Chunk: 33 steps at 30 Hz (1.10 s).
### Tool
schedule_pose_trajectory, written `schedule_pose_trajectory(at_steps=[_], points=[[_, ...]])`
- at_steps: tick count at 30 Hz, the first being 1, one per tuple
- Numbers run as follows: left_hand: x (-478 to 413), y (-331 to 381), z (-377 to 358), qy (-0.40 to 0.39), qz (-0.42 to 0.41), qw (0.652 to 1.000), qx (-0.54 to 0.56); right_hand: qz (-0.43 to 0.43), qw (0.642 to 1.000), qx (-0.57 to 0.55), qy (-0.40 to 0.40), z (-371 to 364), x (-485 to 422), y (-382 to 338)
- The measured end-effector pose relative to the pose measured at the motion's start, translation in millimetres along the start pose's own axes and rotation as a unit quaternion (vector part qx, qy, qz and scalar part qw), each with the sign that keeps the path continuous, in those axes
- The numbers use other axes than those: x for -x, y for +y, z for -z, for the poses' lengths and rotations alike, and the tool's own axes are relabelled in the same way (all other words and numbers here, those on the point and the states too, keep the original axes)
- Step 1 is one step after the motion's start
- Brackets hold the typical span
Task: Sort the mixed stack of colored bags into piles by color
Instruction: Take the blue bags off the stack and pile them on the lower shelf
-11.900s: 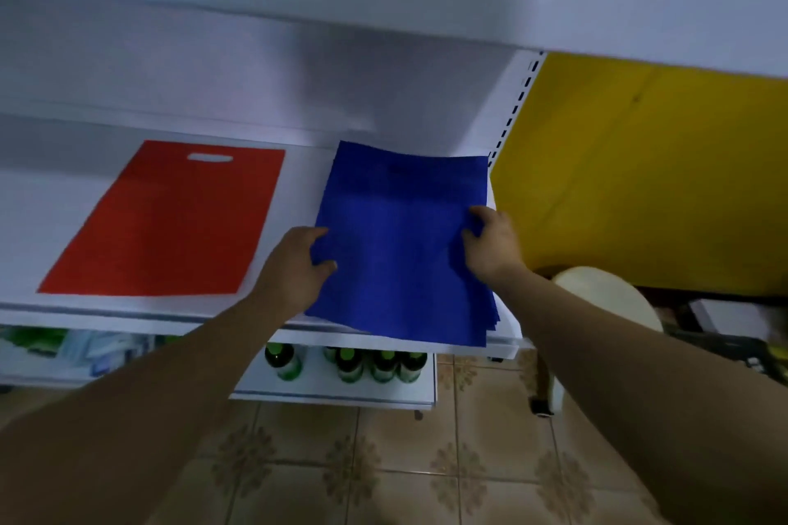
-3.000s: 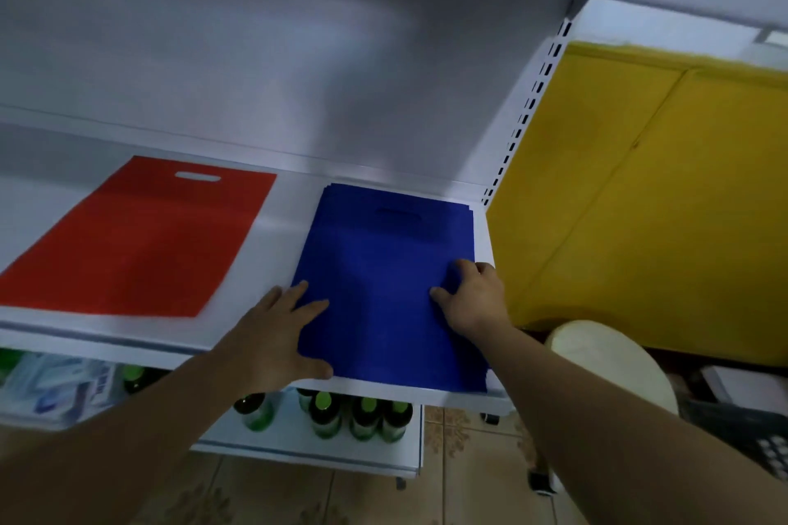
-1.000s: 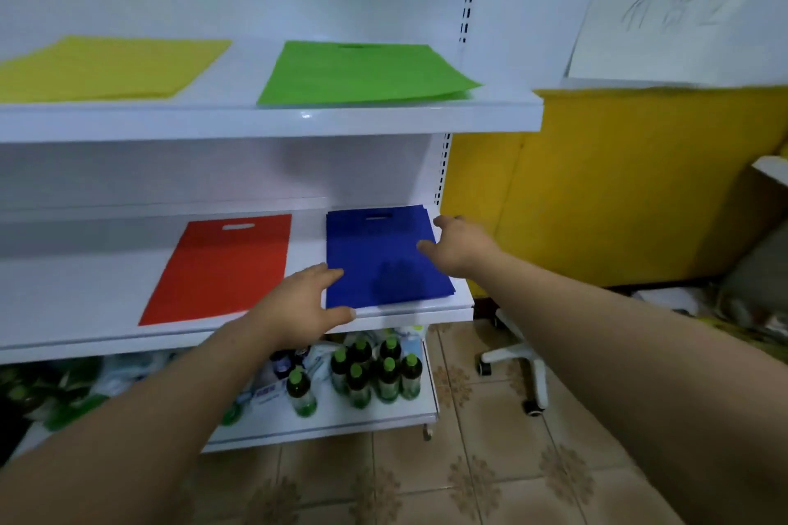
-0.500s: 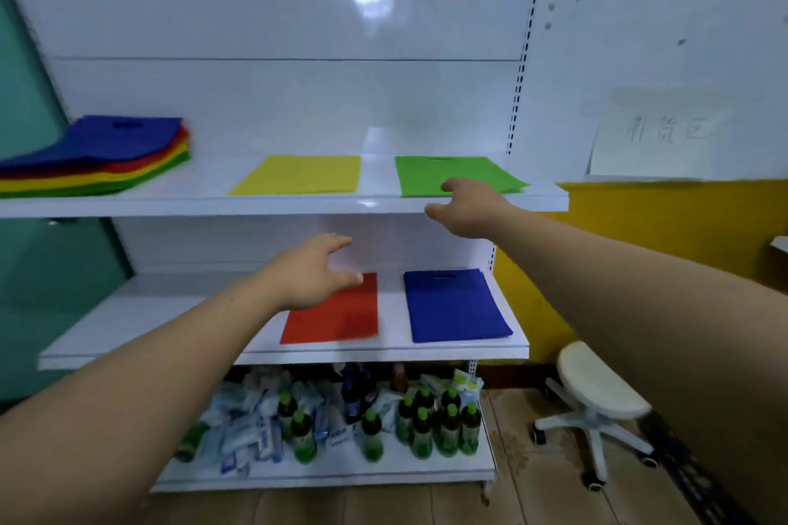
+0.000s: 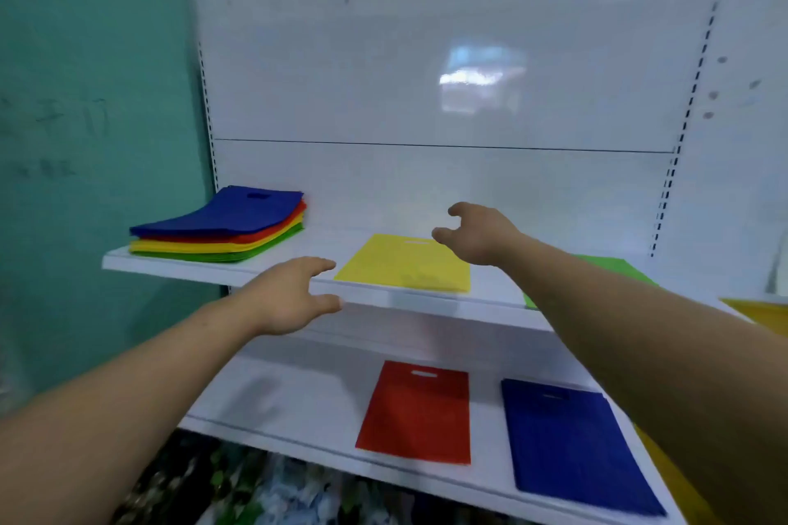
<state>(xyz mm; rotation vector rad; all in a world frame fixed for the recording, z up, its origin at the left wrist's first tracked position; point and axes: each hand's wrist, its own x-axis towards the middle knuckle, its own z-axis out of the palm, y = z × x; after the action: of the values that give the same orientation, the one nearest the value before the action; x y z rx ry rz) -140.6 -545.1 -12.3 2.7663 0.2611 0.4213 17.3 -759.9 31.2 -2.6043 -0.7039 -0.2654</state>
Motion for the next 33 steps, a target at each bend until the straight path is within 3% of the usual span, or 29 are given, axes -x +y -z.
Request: schedule_pose_trajectory(at_steps=[8, 13, 22, 33], points=[[-68.1, -23.6, 8.1, 0.023, 0.012, 1.0, 0.005, 0.017, 1.0, 0.01, 0.016, -6.0, -78.0, -11.4], [-84.5, -64.6, 12.5, 0.02, 0.035, 0.999, 0.01, 0.054, 0.997, 0.027, -0.048, -44.3, -107.6, -47.5], [-116.9, -180.1, 49.9, 0.025, 0.033, 0.999, -0.012, 0.053, 0.998, 0.016, -0.032, -108.2, -164.6, -144.5], [-160.6, -344.9, 112.6, -0.001, 0.017, 1.0, -0.012, -0.009, 0.999, -0.023, -0.037, -186.9, -225.9, -267.5]])
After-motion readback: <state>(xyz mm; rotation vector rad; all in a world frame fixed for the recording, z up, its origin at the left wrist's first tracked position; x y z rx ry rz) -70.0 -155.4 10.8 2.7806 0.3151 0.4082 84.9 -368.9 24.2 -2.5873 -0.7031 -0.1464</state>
